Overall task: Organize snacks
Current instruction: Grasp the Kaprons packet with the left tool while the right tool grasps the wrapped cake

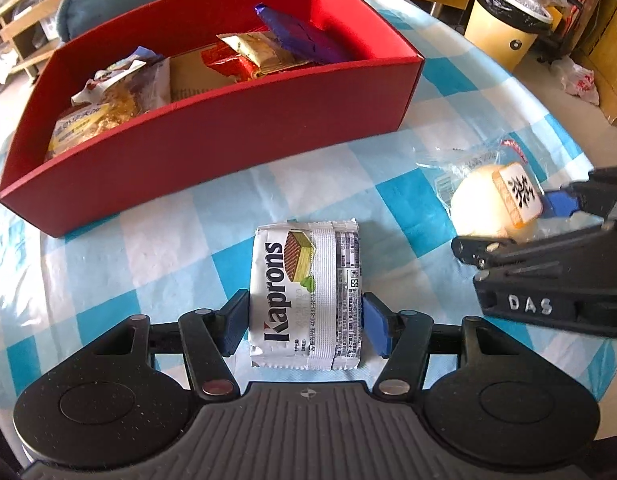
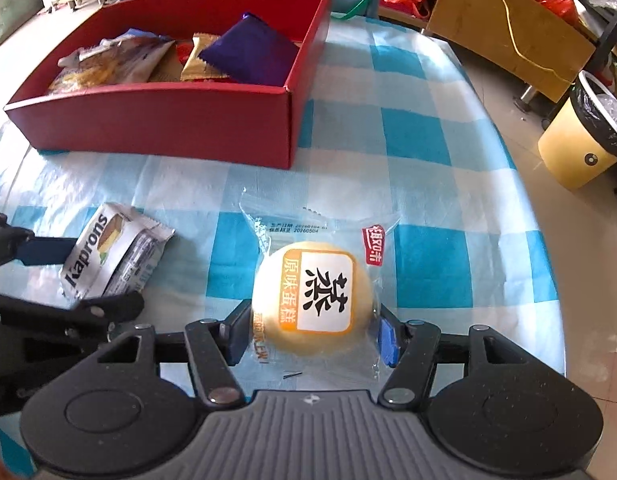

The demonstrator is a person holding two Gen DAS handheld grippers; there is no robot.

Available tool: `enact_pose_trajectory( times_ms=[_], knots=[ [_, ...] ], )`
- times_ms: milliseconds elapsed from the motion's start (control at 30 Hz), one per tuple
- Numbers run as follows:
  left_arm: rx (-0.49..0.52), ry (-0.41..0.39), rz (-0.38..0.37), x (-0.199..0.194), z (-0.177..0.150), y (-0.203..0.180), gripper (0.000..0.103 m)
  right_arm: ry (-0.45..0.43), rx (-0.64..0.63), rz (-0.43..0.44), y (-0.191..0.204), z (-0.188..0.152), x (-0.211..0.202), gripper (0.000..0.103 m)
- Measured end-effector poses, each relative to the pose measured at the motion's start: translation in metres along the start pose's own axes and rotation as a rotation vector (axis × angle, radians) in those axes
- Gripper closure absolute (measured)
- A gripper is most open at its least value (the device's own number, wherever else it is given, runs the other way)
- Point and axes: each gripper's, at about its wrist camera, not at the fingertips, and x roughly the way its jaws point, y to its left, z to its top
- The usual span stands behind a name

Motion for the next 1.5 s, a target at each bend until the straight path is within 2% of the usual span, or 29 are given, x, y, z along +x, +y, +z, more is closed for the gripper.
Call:
enact_pose_trajectory(
  times_ms=[167, 233, 267, 333, 400, 467, 567, 633, 733, 867, 1500],
  knots=[
    [0.013, -0.009, 0.013, 0.002, 0.0, -0.002, 0.028, -0.015, -0.005, -0.02, -0.001, 0.002, 0.005, 0.029],
    [0.017, -0.014, 0.018, 0.003, -0.001, 0.0, 0.025, -0.011, -0.001, -0.042, -0.002, 0.002, 0.007, 0.016],
    [0.019, -0.015, 0.02, 0.003, -0.001, 0.0, 0.024, -0.007, 0.007, -0.047, -0.004, 0.003, 0.009, 0.012],
    [0.017, -0.018, 0.023, 0.004, -0.001, 0.002, 0.021, 0.01, 0.04, -0.035, -0.01, 0.004, 0.013, 0.005],
    [0.015, -0.018, 0.021, 0.006, -0.001, 0.004, 0.02, 0.032, 0.109, 0.015, -0.022, 0.004, 0.018, 0.003],
    [0.016, -0.02, 0.02, 0.005, -0.001, 0.005, 0.019, 0.015, 0.135, 0.016, -0.026, 0.004, 0.016, 0.004],
    [0.018, -0.023, 0.02, 0.005, -0.002, 0.007, 0.019, -0.006, 0.11, 0.023, -0.02, 0.004, 0.01, 0.02],
    [0.021, -0.026, 0.018, 0.004, -0.003, 0.007, 0.021, -0.019, 0.078, 0.037, -0.012, 0.005, 0.005, 0.041],
    [0.027, -0.027, 0.004, 0.0, -0.006, 0.006, 0.03, -0.02, 0.036, 0.034, 0.0, 0.005, 0.002, 0.048],
    [0.031, -0.022, -0.006, -0.005, -0.009, 0.005, 0.038, -0.011, 0.0, 0.03, 0.01, 0.0, -0.003, 0.048],
    [-0.018, -0.036, -0.012, -0.011, -0.018, 0.007, 0.038, -0.041, 0.013, 0.008, 0.02, -0.024, -0.026, 0.049]
  ],
)
